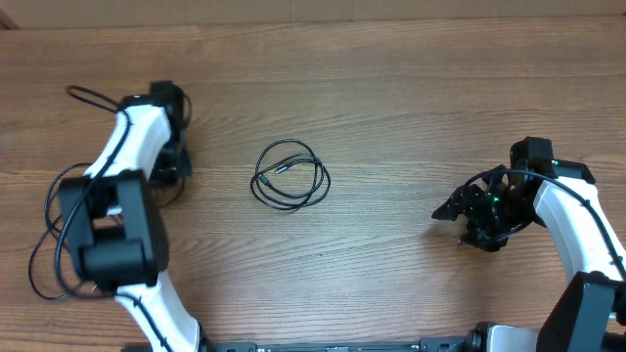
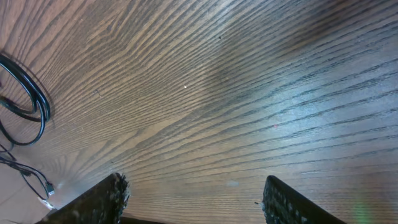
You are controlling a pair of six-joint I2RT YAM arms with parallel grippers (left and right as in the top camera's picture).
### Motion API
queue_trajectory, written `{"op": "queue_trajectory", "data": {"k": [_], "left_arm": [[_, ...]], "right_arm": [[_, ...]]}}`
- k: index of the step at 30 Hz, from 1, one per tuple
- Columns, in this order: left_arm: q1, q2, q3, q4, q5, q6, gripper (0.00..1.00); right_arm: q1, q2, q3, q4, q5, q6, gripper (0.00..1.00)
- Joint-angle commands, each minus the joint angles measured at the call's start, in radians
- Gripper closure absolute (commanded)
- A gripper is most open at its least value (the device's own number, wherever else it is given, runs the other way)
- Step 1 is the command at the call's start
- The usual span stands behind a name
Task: Untangle cables
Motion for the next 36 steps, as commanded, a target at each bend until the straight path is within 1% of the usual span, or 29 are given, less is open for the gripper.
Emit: {"op": "queue_trajectory", "data": {"k": [1, 3, 5, 6, 7, 9, 11, 13, 14, 16, 17, 18, 19, 23, 24, 29, 33, 35, 36], "left_arm": [[0.063, -0.161, 0.017, 0.013, -0.041, -0.036, 0.96], [0.101, -0.211, 0.017, 0.018, -0.056, -0.039, 0.96], [0.138, -0.247, 0.017, 0.019, -0.090, -0.069, 0.96], [0.161, -0.264, 0.017, 0.018, -0.108, -0.090, 0.95], [0.189, -0.283, 0.017, 0.014, -0.119, -0.114, 0.90], [0.225, -0.301, 0.017, 0.009, -0.117, -0.140, 0.86], [0.267, -0.316, 0.017, -0.006, -0.111, -0.180, 0.84], [0.294, -0.317, 0.017, -0.016, -0.093, -0.186, 0.83], [0.303, -0.317, 0.017, -0.017, -0.080, -0.186, 0.78], [0.309, -0.317, 0.017, -0.015, -0.013, -0.185, 0.44], [0.307, -0.317, 0.017, -0.014, 0.013, -0.185, 0.40], [0.306, -0.317, 0.017, -0.011, 0.040, -0.185, 0.39], [0.304, -0.317, 0.017, 0.001, 0.122, -0.170, 0.37], [0.297, -0.317, 0.017, 0.034, 0.286, -0.093, 0.36], [0.288, -0.317, 0.017, 0.052, 0.360, -0.053, 0.35], [0.221, -0.317, 0.017, 0.111, 0.616, 0.097, 0.33], [0.121, -0.317, 0.017, 0.146, 0.738, 0.192, 0.30], [0.056, -0.315, 0.017, 0.157, 0.765, 0.236, 0.29], [0.031, -0.315, 0.017, 0.157, 0.767, 0.239, 0.28]], "right_arm": [[-0.001, -0.014, 0.020, 0.002, 0.000, -0.002, 0.31], [-0.001, -0.014, 0.020, 0.002, 0.000, -0.002, 0.31], [-0.001, -0.014, 0.020, 0.002, 0.000, -0.002, 0.31], [-0.001, -0.014, 0.020, 0.002, 0.000, -0.002, 0.31], [-0.001, -0.014, 0.020, 0.002, 0.000, -0.002, 0.31], [-0.001, -0.014, 0.020, 0.002, 0.000, -0.002, 0.31], [-0.001, -0.014, 0.020, 0.002, 0.000, -0.002, 0.31], [-0.001, -0.014, 0.020, 0.003, 0.000, -0.002, 0.31], [-0.001, -0.014, 0.020, 0.003, 0.000, -0.002, 0.31], [-0.001, -0.014, 0.020, 0.003, 0.000, -0.002, 0.31], [-0.001, -0.014, 0.020, 0.003, 0.000, -0.002, 0.31], [-0.001, -0.014, 0.020, 0.003, 0.000, -0.002, 0.31], [-0.001, -0.014, 0.020, 0.003, 0.000, -0.002, 0.31], [-0.001, -0.014, 0.020, 0.003, 0.000, -0.002, 0.31], [-0.001, -0.014, 0.020, 0.004, 0.000, -0.002, 0.31], [-0.001, -0.014, 0.020, 0.009, 0.000, -0.002, 0.30], [-0.001, -0.014, 0.020, 0.017, 0.000, -0.002, 0.30], [-0.001, -0.014, 0.020, 0.018, 0.000, -0.002, 0.30], [-0.001, -0.014, 0.020, 0.019, 0.000, -0.002, 0.30]]}}
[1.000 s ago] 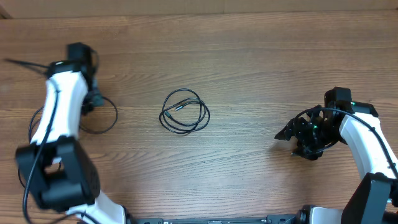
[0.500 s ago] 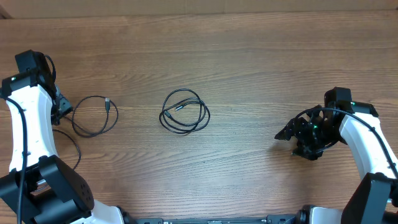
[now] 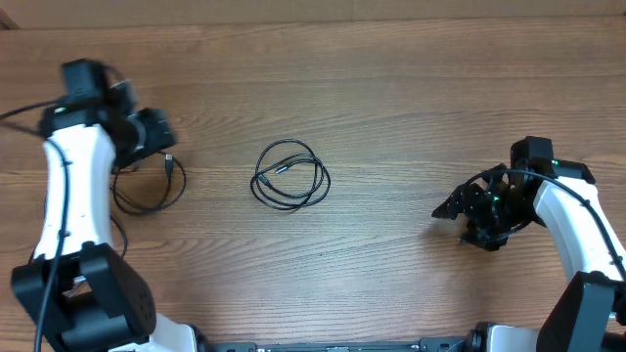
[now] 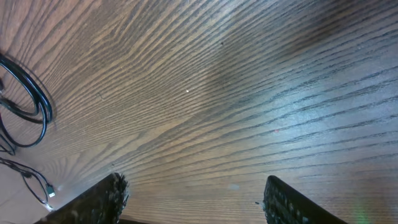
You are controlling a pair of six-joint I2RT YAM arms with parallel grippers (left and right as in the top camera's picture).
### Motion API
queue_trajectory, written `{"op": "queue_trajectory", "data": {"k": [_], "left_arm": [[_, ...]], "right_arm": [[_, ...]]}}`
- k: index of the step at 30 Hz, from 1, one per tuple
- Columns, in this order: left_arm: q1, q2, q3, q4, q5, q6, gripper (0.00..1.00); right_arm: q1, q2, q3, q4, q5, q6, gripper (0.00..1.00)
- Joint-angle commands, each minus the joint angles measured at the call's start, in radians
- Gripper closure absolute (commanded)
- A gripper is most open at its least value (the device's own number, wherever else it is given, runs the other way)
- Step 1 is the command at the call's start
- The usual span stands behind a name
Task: Untangle cables
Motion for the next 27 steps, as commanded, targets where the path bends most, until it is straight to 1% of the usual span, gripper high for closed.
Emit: {"op": "queue_trajectory", "data": {"k": [1, 3, 4, 5, 6, 7, 8, 9, 10, 13, 14, 15, 16, 17, 18, 20, 22, 24, 25, 27], "left_arm": [[-0.126, -0.018, 0.013, 0.004, 0.143, 0.121, 0.25], [-0.188, -0.017, 0.011, -0.007, 0.142, 0.120, 0.24], [-0.244, -0.016, 0.006, -0.024, 0.140, 0.113, 0.24], [-0.279, -0.012, 0.001, -0.038, 0.135, 0.096, 0.25], [-0.308, -0.008, -0.002, -0.054, 0.108, 0.058, 0.27], [-0.333, -0.002, -0.003, -0.071, 0.068, -0.005, 0.30], [-0.367, 0.008, -0.006, -0.101, -0.005, -0.135, 0.30], [-0.378, 0.011, -0.007, -0.114, -0.027, -0.186, 0.30], [-0.397, 0.018, -0.011, -0.138, -0.058, -0.276, 0.27], [-0.445, 0.031, -0.024, -0.160, -0.045, -0.481, 0.05], [-0.452, 0.032, -0.028, -0.159, -0.035, -0.518, 0.01], [-0.463, 0.033, -0.029, -0.159, -0.029, -0.563, 0.00], [-0.474, 0.035, -0.029, -0.159, -0.028, -0.608, 0.07], [-0.483, 0.035, -0.029, -0.158, -0.032, -0.658, 0.19], [-0.487, 0.035, -0.029, -0.155, -0.036, -0.676, 0.22], [-0.493, 0.035, -0.029, -0.148, -0.062, -0.701, 0.23], [-0.495, 0.036, -0.030, -0.149, -0.119, -0.738, 0.24], [-0.495, 0.039, -0.035, -0.148, -0.151, -0.775, 0.22], [-0.495, 0.043, -0.048, -0.146, -0.159, -0.798, 0.19], [-0.495, 0.047, -0.069, -0.135, -0.165, -0.798, 0.18]], "right_arm": [[-0.001, -0.014, 0.020, 0.006, -0.001, -0.001, 0.30], [-0.001, -0.014, 0.020, 0.007, 0.000, -0.001, 0.30], [-0.001, -0.014, 0.020, 0.007, -0.001, -0.001, 0.30], [-0.001, -0.014, 0.020, 0.007, -0.001, -0.001, 0.30], [-0.001, -0.014, 0.020, 0.007, -0.001, -0.001, 0.30], [-0.001, -0.014, 0.020, 0.007, -0.001, -0.001, 0.30], [-0.001, -0.014, 0.020, 0.007, -0.001, -0.001, 0.30], [-0.001, -0.014, 0.020, 0.008, -0.001, -0.001, 0.30], [-0.001, -0.014, 0.020, 0.008, -0.001, -0.001, 0.30], [-0.001, -0.014, 0.020, 0.007, 0.000, -0.001, 0.30], [-0.001, -0.014, 0.020, 0.007, 0.000, -0.001, 0.30], [-0.001, -0.014, 0.020, 0.007, 0.000, -0.002, 0.30], [-0.001, -0.014, 0.020, 0.007, 0.000, -0.002, 0.30], [-0.001, -0.014, 0.020, 0.007, 0.000, -0.002, 0.30], [-0.001, -0.014, 0.020, 0.007, 0.000, -0.002, 0.30], [-0.001, -0.014, 0.020, 0.007, 0.000, -0.002, 0.30], [-0.001, -0.014, 0.020, 0.008, 0.000, -0.002, 0.30], [-0.001, -0.014, 0.020, 0.007, 0.000, -0.002, 0.30], [-0.001, -0.014, 0.020, 0.007, 0.000, -0.002, 0.30], [-0.001, -0.014, 0.020, 0.007, 0.000, -0.002, 0.30]]}}
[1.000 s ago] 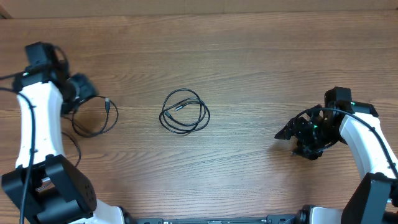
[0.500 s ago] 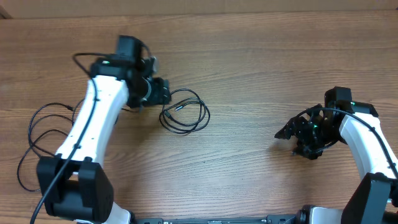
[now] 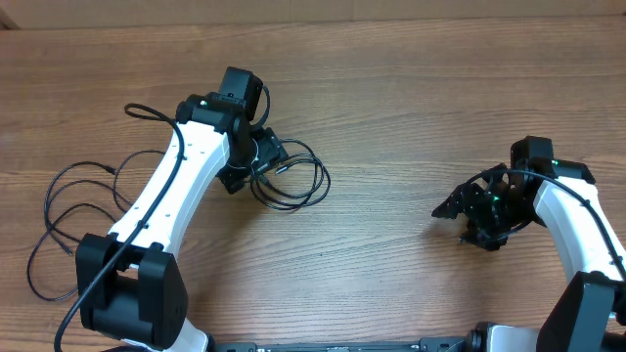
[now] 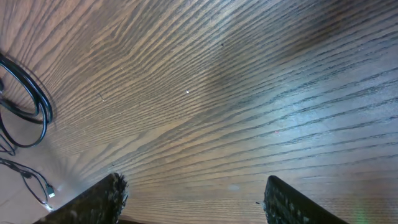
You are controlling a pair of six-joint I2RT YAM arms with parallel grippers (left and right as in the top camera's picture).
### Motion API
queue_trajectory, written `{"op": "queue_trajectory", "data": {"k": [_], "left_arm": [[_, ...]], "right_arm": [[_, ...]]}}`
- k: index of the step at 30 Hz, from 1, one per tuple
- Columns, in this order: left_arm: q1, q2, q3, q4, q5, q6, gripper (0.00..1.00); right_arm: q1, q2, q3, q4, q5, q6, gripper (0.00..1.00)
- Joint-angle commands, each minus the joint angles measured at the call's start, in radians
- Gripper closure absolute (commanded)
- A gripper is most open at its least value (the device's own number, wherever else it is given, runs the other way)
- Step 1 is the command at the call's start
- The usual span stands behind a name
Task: Untangle cables
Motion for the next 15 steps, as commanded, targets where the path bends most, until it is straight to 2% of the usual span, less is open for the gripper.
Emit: {"op": "queue_trajectory", "data": {"k": [1, 11, 15], "left_arm": [[-0.004, 0.019, -0.057, 0.023, -0.057, -0.077, 0.17], [-0.004, 0.032, -0.240, 0.154, -0.024, -0.077, 0.18], [-0.006, 0.032, -0.274, 0.204, -0.027, -0.077, 0.25]], "right_arm": [[-0.001, -0.014, 0.020, 0.006, 0.000, -0.002, 0.30], [-0.001, -0.014, 0.020, 0.005, -0.001, -0.002, 0.30], [-0.001, -0.014, 0.020, 0.005, -0.001, -0.002, 0.30]]}}
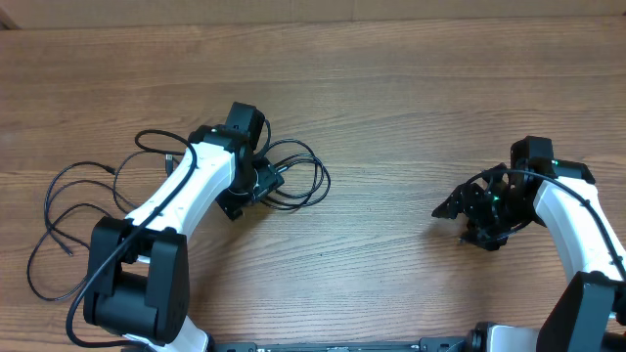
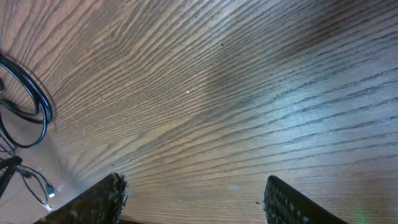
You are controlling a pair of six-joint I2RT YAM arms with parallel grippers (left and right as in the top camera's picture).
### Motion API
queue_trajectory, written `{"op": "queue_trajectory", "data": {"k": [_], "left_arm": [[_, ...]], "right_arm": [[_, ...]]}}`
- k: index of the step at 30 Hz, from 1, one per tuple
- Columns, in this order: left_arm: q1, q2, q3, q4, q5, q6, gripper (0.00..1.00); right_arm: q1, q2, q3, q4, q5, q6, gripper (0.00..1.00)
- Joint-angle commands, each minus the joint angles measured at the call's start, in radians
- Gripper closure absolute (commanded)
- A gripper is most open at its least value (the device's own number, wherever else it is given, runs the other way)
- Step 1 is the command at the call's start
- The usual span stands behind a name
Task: Untangle cables
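Note:
A black cable coil (image 1: 318, 182) lies at the middle of the wooden table (image 1: 391, 98); the right wrist view shows it at the far left (image 2: 41, 102). My left gripper (image 1: 260, 182) is at the coil's left edge, over its strands; whether its jaws are closed cannot be told from above. A second, thin black cable (image 1: 59, 191) sprawls in loose loops at the table's left, behind the left arm. My right gripper (image 1: 448, 212) rests far to the right, open, with only bare wood between its fingers (image 2: 99, 199).
The left arm (image 1: 181, 200) stretches from the front left across the loose cable's loops. The right arm (image 1: 577, 210) sits at the right edge. The table's far edge runs along the top of the overhead view.
My left gripper has shifted slightly down and left along the coil's left edge, and the arm has swung a little with it. The coil and my right gripper have not moved.
My left gripper was first at the far left by the thin cable, then higher at the left with that cable looped below it. Later it stood at the coil's upper left edge with the thin cable spread out behind. My right gripper stayed open and still throughout.

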Motion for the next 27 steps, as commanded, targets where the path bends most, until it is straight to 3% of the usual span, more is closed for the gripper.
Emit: {"op": "queue_trajectory", "data": {"k": [1, 12, 15, 18, 25, 27], "left_arm": [[-0.008, 0.011, -0.029, 0.040, 0.001, -0.015, 0.28], [-0.081, 0.011, -0.071, 0.132, -0.005, -0.015, 0.38], [-0.083, 0.011, -0.071, 0.129, -0.007, -0.014, 0.52], [-0.083, 0.011, -0.071, 0.127, -0.007, -0.011, 0.76], [-0.079, 0.011, -0.070, 0.132, -0.007, -0.011, 0.96], [-0.074, 0.011, -0.069, 0.153, -0.010, -0.006, 0.96]], "right_arm": [[-0.001, -0.014, 0.020, 0.004, 0.000, -0.002, 0.30], [-0.001, -0.014, 0.020, 0.003, 0.000, -0.002, 0.30], [-0.001, -0.014, 0.020, 0.003, 0.000, -0.002, 0.30], [-0.001, -0.014, 0.020, -0.002, 0.000, -0.002, 0.30], [-0.001, -0.014, 0.020, -0.003, 0.000, -0.002, 0.30], [-0.001, -0.014, 0.020, -0.003, 0.000, -0.002, 0.30]]}}
